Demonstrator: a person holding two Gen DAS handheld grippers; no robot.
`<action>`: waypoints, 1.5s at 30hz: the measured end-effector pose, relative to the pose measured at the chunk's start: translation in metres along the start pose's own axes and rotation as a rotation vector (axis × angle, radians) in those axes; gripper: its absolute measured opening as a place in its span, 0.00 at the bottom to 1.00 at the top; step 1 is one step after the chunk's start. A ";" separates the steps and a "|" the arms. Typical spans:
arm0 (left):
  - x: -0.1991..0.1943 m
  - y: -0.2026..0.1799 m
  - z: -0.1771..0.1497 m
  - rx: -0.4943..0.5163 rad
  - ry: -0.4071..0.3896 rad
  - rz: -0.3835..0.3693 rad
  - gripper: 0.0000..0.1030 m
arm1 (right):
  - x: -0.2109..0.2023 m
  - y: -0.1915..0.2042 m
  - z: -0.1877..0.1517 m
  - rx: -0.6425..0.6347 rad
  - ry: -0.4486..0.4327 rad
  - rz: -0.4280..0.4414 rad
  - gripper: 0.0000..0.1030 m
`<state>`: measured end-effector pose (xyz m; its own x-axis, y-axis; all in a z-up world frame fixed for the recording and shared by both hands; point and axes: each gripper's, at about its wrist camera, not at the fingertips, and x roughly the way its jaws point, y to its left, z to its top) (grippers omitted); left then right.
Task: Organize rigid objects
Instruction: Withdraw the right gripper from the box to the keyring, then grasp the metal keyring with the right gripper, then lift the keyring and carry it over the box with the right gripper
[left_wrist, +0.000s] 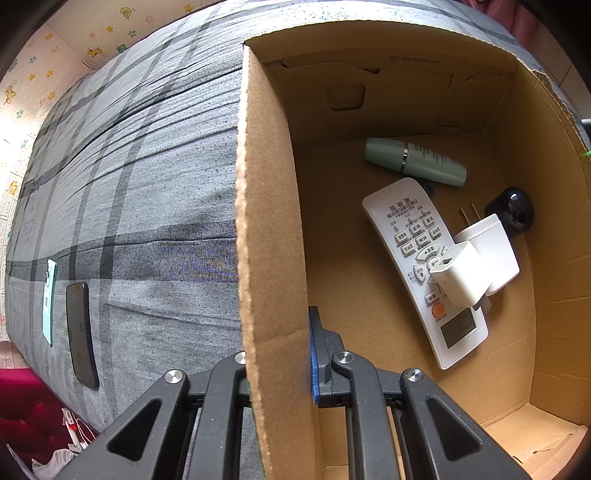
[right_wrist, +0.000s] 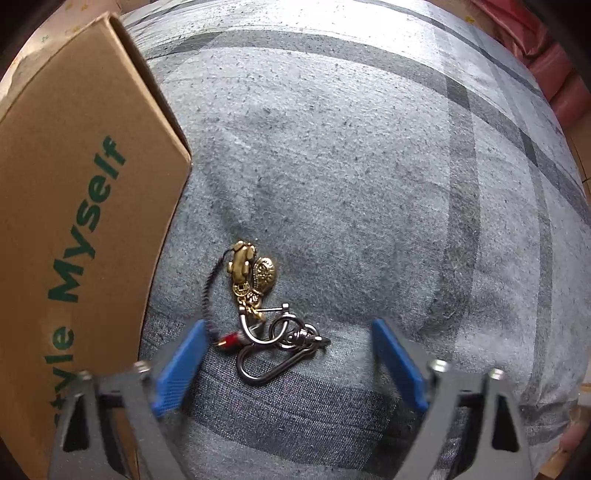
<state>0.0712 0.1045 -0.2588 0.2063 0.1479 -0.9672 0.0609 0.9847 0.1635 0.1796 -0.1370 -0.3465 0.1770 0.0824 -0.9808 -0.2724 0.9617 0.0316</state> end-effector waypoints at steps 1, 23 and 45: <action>0.000 0.000 0.000 0.000 0.000 0.001 0.13 | -0.006 -0.002 0.000 0.004 0.000 0.002 0.69; -0.006 -0.001 -0.001 -0.002 -0.011 -0.013 0.13 | -0.071 0.002 0.004 0.056 -0.041 0.025 0.06; -0.003 -0.001 0.000 0.002 -0.009 -0.010 0.13 | -0.141 0.014 -0.012 0.098 -0.118 -0.014 0.06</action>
<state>0.0702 0.1032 -0.2558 0.2145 0.1375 -0.9670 0.0650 0.9858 0.1546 0.1395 -0.1383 -0.2105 0.2914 0.0933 -0.9521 -0.1767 0.9834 0.0423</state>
